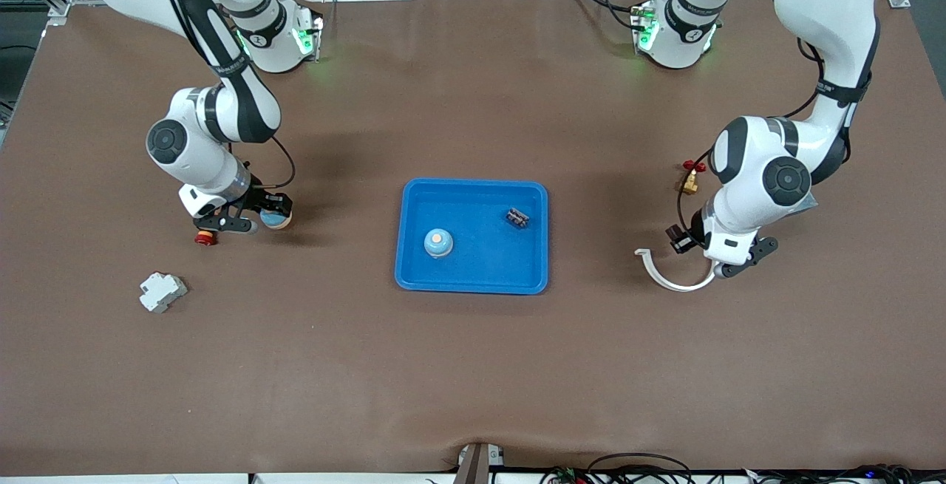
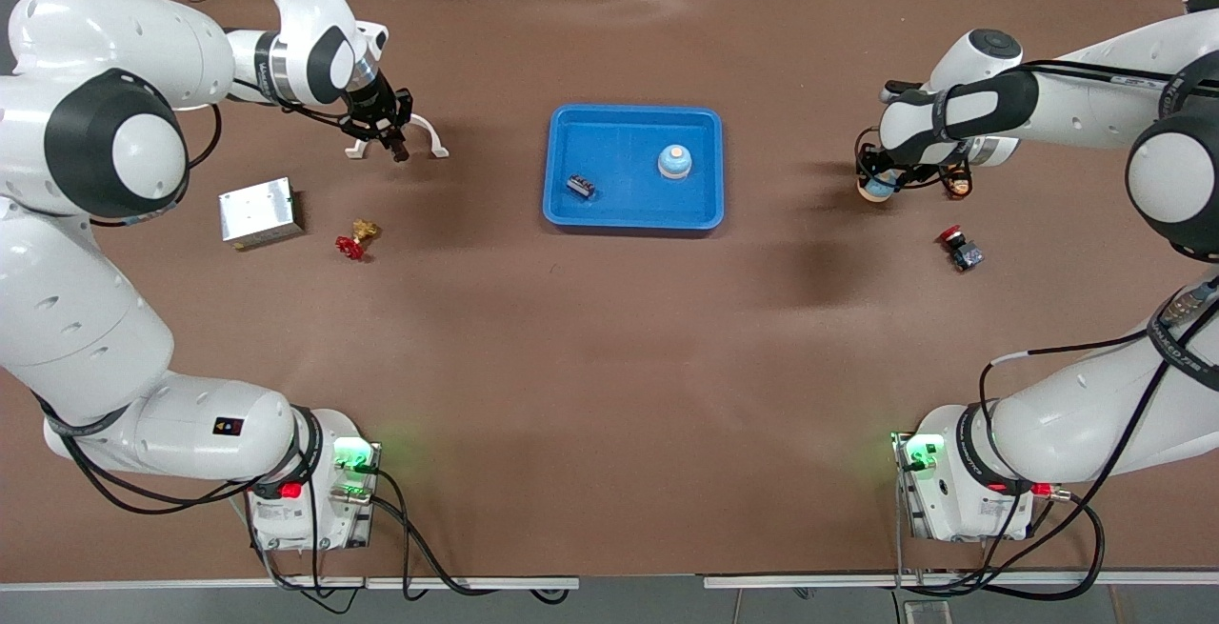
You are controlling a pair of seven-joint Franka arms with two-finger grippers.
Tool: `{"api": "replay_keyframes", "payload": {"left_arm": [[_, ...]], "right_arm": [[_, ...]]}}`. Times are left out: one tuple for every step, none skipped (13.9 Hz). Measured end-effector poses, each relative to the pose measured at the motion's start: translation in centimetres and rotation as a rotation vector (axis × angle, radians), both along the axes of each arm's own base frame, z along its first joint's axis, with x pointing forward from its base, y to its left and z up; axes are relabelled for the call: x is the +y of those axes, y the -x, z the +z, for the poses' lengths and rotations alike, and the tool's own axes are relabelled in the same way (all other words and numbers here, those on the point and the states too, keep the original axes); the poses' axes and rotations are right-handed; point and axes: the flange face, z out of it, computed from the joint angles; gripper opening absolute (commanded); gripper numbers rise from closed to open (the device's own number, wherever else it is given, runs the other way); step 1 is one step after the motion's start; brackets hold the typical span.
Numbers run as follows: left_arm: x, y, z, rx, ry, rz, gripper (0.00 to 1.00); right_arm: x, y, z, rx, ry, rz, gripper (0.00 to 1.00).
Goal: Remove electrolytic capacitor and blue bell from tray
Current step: 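Place the capacitor by the white arc while the right gripper places the bell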
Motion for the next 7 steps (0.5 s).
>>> {"api": "replay_keyframes", "payload": {"left_arm": [[0.2, 0.0, -0.7, -0.002, 0.000, -0.002, 0.00], [0.2, -0.1, -1.4, -0.004, 0.001, -0.003, 0.00], [0.1, -0.1, -2.0, -0.005, 0.002, -0.004, 0.00], [0.1, -0.1, -2.5, -0.003, 0.002, -0.004, 0.00], [0.0, -0.1, -2.9, 0.001, 0.001, -0.004, 0.00], [0.1, -0.1, -3.2, 0.004, 0.001, -0.003, 0.00], [0.2, -0.2, -3.4, 0.007, 0.001, -0.001, 0.00]], "right_arm": [[-0.1, 0.1, -0.3, 0.005, 0.002, -0.002, 0.00], [-0.2, 0.1, -0.6, 0.009, 0.003, -0.003, 0.00], [-0.2, 0.2, -0.8, 0.012, 0.003, -0.003, 0.00], [-0.2, 0.2, -0.8, 0.013, 0.004, -0.004, 0.00], [-0.3, 0.2, -0.9, 0.014, 0.004, -0.005, 0.00], [-0.3, 0.2, -0.9, 0.014, 0.004, -0.005, 0.00], [-0.3, 0.2, -0.9, 0.014, 0.004, -0.006, 0.00]]}}
